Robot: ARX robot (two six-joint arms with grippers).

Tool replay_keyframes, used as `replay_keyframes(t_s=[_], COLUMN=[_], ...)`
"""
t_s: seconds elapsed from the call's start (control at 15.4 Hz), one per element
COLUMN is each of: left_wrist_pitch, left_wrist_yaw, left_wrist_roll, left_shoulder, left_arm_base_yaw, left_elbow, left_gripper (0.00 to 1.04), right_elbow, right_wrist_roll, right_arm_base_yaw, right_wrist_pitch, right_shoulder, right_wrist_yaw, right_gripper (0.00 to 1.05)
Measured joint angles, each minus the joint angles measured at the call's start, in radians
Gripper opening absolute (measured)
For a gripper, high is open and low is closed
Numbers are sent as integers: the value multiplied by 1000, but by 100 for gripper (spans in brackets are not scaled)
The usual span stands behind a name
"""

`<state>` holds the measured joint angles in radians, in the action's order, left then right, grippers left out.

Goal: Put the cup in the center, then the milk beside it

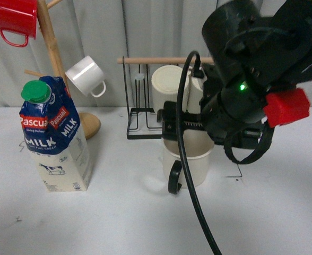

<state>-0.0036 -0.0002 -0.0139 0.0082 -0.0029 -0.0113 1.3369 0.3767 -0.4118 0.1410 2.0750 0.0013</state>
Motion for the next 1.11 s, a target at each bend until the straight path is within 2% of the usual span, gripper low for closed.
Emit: replay_keyframes(t_s=[0.07,0.13,0.39,0.46,0.52,0.59,0.65,0.72,0.91,0.98,1.04,1.11], left_wrist_pitch=[0,0,0,0,0,-1,0,0,0,0,0,0], left_wrist_yaw=[0,0,0,0,0,0,-1,-1,-1,0,0,0], left_wrist_roll=[0,0,0,0,0,0,0,0,0,0,0,0], left_shoulder=[0,0,0,0,0,0,0,0,0,0,0,0], left_arm_base_yaw=[0,0,0,0,0,0,0,0,0,0,0,0], left_elbow=[0,0,0,0,0,0,0,0,0,0,0,0], left_gripper=[98,98,98,98,98,98,98,98,98,98,98,98], right_elbow=[-27,-59,-278,-392,-532,-684,-838,-962,-1123,-1148,-1173,-1207], right_wrist_roll=[-3,-7,-8,-58,-155,-246,-304,-333,-364,-371,-371,-372], right_arm_base_yaw=[1,7,74,77,92,126,214,282,304,322,335,386], right_wrist_pitch=[-16,-39,-229,-462,-666,-803,-888,-901,-882,-877,-865,-835], right_shoulder=[-62,-130,-420,-489,-586,-710,-862,-985,-1096,-1151,-1194,-1240], right_wrist_yaw=[-26,-58,-168,-61,105,194,188,168,96,89,81,17], right_gripper=[100,97,98,92,81,70,57,45,8,2,2,2])
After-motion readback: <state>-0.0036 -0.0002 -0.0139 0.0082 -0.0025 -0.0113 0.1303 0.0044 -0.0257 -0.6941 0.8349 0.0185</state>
